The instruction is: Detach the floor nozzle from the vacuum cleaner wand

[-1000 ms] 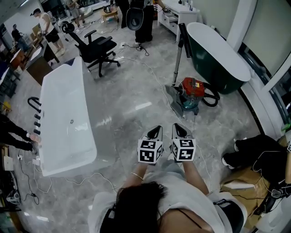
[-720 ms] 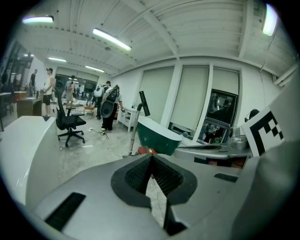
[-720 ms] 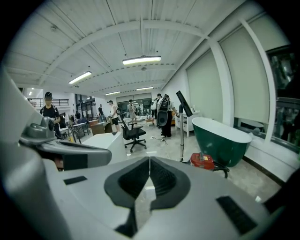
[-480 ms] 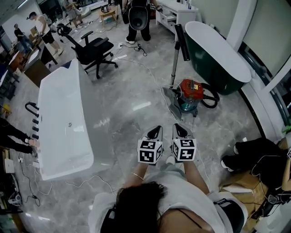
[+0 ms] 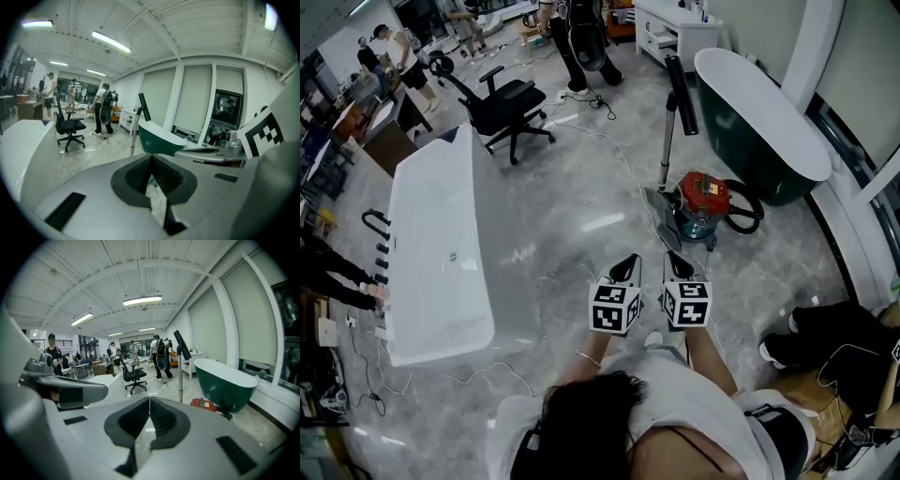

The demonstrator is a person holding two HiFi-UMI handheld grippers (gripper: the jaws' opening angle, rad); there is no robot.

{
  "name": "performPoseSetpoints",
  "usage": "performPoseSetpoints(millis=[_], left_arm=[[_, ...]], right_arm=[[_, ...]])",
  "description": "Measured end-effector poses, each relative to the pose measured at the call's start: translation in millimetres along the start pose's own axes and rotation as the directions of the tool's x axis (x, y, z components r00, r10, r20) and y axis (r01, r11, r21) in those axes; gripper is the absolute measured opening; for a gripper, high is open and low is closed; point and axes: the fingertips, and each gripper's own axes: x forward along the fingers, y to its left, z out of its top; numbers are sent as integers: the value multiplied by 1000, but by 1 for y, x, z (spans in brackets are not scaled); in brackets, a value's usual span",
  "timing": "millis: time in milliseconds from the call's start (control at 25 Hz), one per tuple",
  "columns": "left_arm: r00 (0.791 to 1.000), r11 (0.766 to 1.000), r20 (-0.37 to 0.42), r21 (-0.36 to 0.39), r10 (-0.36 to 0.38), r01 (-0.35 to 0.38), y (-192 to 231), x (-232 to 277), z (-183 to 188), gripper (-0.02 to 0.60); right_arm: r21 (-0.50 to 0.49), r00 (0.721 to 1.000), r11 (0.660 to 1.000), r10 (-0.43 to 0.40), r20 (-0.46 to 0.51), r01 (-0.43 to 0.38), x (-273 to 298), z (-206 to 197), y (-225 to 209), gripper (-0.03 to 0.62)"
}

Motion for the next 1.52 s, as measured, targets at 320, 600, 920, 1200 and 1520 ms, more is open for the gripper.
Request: performPoseSetpoints(millis=[320,600,920,1200,1520], left_arm=[[1000,1000,6,6,20,-20,-9,29,9,5],[1000,1000,5,4,3,-3,-20,63,17,5],[1000,1000,14,-4,2,-2,-30,100,33,5],[1000,1000,9,2,19,-19,-40,120,31,5],[999,999,-15,-32,36,-37,-38,113,21,5]], right_arm=[[3,1000,1000,-7,10,7,15,13,-39,15],[-24,1000,1000,-7,1,7,30,26,-59,15],[-35,1000,999,-14,9,14,41,39,-91,15],[-25,1000,1000,2,0,-2,47,34,-114,15],[-22,999,1000,12,-30,-12,41,23,-111,15]])
